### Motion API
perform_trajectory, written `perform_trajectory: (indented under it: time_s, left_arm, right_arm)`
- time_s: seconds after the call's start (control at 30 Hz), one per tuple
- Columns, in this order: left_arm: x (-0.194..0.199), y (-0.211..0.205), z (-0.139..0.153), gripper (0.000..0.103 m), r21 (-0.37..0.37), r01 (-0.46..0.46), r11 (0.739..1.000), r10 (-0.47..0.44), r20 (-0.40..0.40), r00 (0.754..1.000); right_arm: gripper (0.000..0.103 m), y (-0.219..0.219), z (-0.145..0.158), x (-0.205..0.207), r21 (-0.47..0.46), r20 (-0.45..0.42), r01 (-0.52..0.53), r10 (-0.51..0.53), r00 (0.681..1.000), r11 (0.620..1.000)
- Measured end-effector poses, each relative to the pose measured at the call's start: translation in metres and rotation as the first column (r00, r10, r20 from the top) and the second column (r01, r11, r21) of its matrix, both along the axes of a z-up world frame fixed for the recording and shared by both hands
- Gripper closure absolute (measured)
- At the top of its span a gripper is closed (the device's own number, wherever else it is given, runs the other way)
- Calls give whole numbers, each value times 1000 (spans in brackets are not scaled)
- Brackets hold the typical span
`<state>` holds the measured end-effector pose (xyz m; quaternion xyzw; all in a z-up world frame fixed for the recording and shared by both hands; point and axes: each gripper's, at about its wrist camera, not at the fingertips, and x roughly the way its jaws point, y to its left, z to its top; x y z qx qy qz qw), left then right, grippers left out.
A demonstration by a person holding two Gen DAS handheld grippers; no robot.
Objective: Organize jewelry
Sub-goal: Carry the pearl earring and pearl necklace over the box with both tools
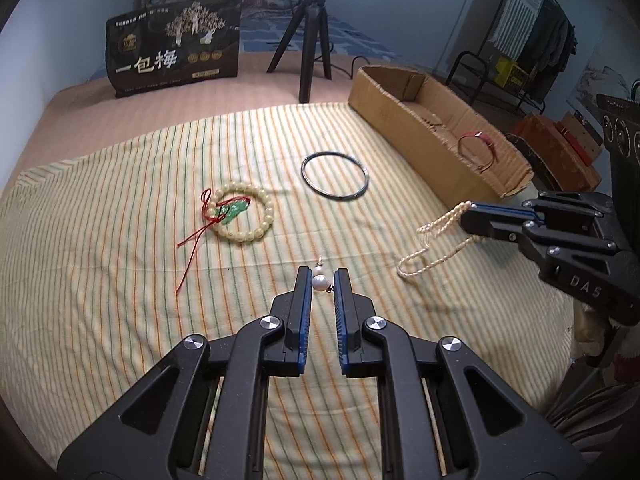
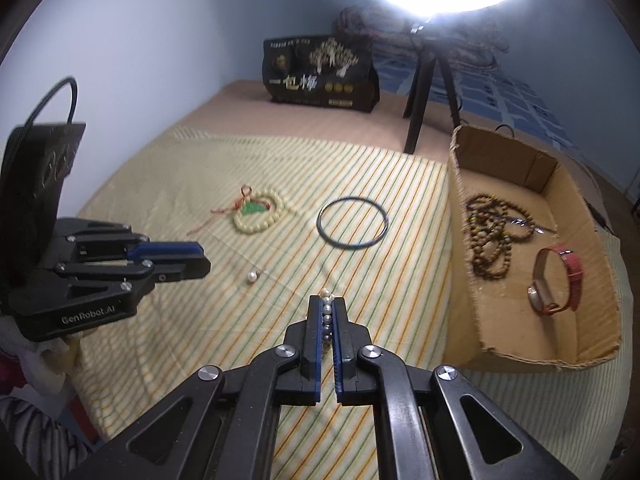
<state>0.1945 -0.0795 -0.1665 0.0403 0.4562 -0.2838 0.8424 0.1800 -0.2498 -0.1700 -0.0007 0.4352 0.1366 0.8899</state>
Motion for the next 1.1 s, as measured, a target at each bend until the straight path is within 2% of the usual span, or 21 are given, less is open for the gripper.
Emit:
perform_trajectory:
  time_s: [0.43,0.63,1.1]
  left_arm:
    - [-15,-20,39,94,-18,38,999,-37,57,998]
    - [-18,-37,53,94,-20,69,997,-67,84,994]
    - [-6,-90,75,94,-31,135,990,-130,121,984]
  right_arm:
    - [102,-46,51,-25,54,95,80,-85,992,995]
    - [102,-71,71,-36,46,137,121,-126,982,992]
    - [102,-126,99,-36,42,194,207,-211,958,977]
